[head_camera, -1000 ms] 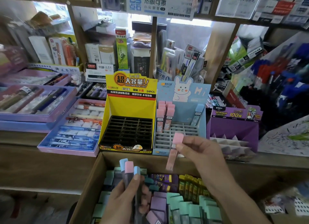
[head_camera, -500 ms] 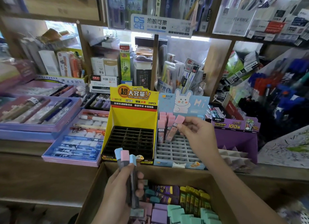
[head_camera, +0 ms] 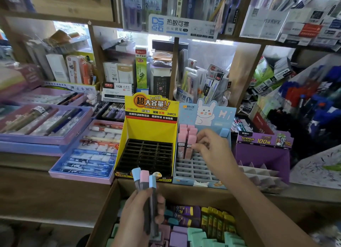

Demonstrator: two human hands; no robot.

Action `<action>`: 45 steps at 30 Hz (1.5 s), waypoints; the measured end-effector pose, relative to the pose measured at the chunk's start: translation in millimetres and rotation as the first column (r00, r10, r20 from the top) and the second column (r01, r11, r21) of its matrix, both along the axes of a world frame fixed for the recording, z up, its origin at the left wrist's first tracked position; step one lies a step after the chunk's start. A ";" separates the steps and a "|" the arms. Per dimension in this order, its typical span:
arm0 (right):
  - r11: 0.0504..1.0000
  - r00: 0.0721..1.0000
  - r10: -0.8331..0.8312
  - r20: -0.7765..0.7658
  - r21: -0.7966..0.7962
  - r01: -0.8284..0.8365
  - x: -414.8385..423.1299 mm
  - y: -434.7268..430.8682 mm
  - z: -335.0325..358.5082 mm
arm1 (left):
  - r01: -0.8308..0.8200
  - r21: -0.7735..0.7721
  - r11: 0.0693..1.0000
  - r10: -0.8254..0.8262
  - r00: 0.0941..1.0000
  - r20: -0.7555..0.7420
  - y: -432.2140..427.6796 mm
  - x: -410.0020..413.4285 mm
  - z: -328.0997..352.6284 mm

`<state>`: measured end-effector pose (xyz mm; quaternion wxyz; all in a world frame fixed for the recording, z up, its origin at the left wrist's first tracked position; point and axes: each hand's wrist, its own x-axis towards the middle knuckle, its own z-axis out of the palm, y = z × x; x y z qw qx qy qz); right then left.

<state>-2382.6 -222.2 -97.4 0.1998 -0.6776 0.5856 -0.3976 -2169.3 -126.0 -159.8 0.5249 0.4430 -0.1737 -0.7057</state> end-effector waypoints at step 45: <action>0.967 0.917 0.006 0.399 0.230 -0.106 -21.8 49.5 37.4 | 0.048 -0.092 0.995 -0.031 0.984 0.175 17.9 -7.9 11.2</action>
